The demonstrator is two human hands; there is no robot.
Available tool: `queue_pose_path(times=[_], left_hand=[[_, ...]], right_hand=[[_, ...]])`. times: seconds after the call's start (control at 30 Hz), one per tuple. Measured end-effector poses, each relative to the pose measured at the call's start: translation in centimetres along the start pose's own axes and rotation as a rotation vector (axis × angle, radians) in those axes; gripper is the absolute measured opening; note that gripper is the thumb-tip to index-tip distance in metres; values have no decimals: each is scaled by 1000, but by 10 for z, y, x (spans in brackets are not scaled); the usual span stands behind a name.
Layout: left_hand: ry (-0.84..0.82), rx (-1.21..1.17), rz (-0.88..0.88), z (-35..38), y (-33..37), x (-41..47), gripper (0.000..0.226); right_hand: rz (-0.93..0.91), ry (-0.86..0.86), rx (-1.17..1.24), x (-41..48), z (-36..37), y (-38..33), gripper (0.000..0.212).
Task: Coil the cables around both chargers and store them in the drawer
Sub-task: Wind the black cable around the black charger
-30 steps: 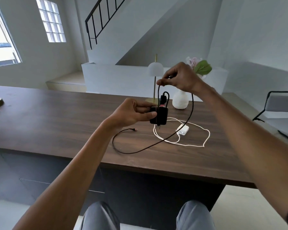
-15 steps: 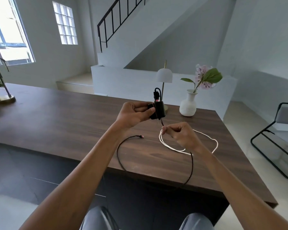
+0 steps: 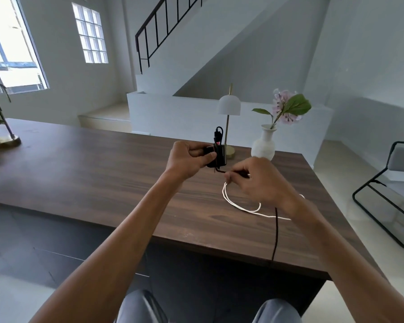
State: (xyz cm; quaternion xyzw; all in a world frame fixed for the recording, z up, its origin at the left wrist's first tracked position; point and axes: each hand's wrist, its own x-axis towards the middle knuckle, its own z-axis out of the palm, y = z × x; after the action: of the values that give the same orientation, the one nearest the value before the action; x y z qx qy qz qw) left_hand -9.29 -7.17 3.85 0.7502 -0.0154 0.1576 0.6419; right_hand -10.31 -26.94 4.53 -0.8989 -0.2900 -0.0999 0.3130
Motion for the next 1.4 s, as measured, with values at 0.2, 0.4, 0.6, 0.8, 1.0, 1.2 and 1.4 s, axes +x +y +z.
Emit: queue_pose_path(times=[0.2,0.4,0.6,0.8,1.0,1.2,1.4], left_hand=[[-112,137,31,-1,5,-1,31],[-227,207,50,-7,16,-7,30],[-312,168,98,-11,27,-13,35],[-355,140,92,-17,30,-15,34],[-369,47,57,-23,21,-18,34],[-272,-127,-3,-25,10,-19,34],[-85,-314,-109,-24,6,-10,28]], right_hand=[[-60,87,-120,28,-43,-19,20],[-115,138,-129,59,-76,-27,29],[-144,132,-77,88,-81,-20,36],[-82,110,133,98,-61,-6,31],[34,91,328,95,-26,22,45],[152,102,515,53,17,26,25],[192,121,540,10,61,22,15]])
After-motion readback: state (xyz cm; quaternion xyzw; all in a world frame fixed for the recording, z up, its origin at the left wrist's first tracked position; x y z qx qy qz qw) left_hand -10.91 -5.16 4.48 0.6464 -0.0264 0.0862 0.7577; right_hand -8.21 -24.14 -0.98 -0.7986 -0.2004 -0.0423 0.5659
